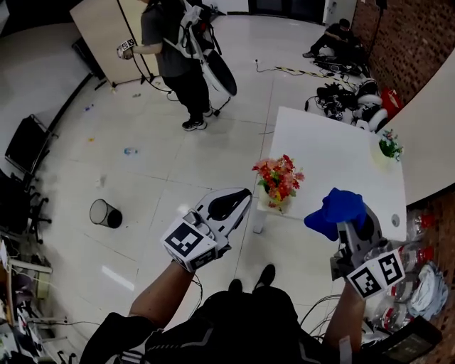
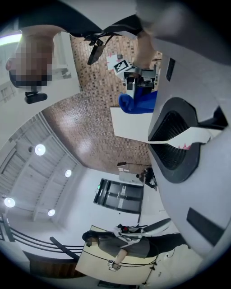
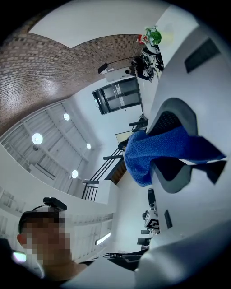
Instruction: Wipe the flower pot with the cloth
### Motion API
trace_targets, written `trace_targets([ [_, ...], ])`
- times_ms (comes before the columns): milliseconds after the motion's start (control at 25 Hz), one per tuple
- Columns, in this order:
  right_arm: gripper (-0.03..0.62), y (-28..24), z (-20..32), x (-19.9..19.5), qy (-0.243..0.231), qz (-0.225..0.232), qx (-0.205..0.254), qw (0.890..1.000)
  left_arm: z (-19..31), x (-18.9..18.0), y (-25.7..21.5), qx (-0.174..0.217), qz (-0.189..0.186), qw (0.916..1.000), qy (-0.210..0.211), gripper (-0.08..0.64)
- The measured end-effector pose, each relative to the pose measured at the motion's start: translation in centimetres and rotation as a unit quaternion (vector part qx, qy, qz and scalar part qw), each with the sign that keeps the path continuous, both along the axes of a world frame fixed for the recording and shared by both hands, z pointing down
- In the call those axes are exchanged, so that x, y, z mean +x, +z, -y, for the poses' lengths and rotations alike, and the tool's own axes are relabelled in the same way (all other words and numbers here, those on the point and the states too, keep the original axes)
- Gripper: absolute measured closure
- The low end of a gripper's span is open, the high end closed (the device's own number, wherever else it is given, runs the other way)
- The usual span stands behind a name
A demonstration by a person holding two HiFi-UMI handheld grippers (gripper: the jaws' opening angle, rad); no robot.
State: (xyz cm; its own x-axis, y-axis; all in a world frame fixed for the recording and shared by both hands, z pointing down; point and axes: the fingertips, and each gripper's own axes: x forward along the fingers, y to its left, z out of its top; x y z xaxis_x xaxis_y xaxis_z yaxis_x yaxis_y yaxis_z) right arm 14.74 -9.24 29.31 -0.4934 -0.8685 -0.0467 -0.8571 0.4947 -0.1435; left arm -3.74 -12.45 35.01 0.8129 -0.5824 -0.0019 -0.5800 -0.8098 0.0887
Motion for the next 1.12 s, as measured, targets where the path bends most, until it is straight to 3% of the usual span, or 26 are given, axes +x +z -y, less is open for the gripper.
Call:
trace_targets([
  [360, 0.494, 0.5, 6.9, 2.3, -0.054, 0.006, 0.000, 0.999, 5.1, 2.9, 1.0, 0.019, 0.007, 0.9998, 0.002, 0.505],
  [600, 0.494, 0.5, 9.6, 1.2, -0.061, 0.001, -0.001, 0.998, 7.0, 3.5, 0.0, 0.044, 0.002, 0.9980, 0.045, 0.439],
  [760, 0.494, 1.1, 10.4, 1.2, -0.044, 0.001, -0.009, 0.999, 7.7, 4.2, 2.1, 0.050, 0.040, 0.9928, 0.101, 0.193],
  [840, 0.494, 1.4, 10.9, 1.0, -0.037, -0.001, -0.015, 0.999, 8.5, 4.1, 4.3, 0.033, 0.049, 0.9910, 0.120, 0.140],
  [920, 0.494, 2.1, 11.3, 0.9, -0.031, 0.000, -0.024, 0.999, 9.7, 3.7, 6.7, 0.004, 0.035, 0.9909, 0.130, 0.076],
  [1000, 0.494, 3.0, 11.5, 1.0, -0.022, -0.004, -0.035, 0.999, 10.6, 3.3, 9.5, -0.015, 0.032, 0.9896, 0.139, -0.023],
  [1120, 0.494, 4.5, 11.6, 1.1, -0.005, -0.010, -0.056, 0.998, 11.1, 3.3, 14.6, -0.033, 0.061, 0.9844, 0.162, -0.037],
])
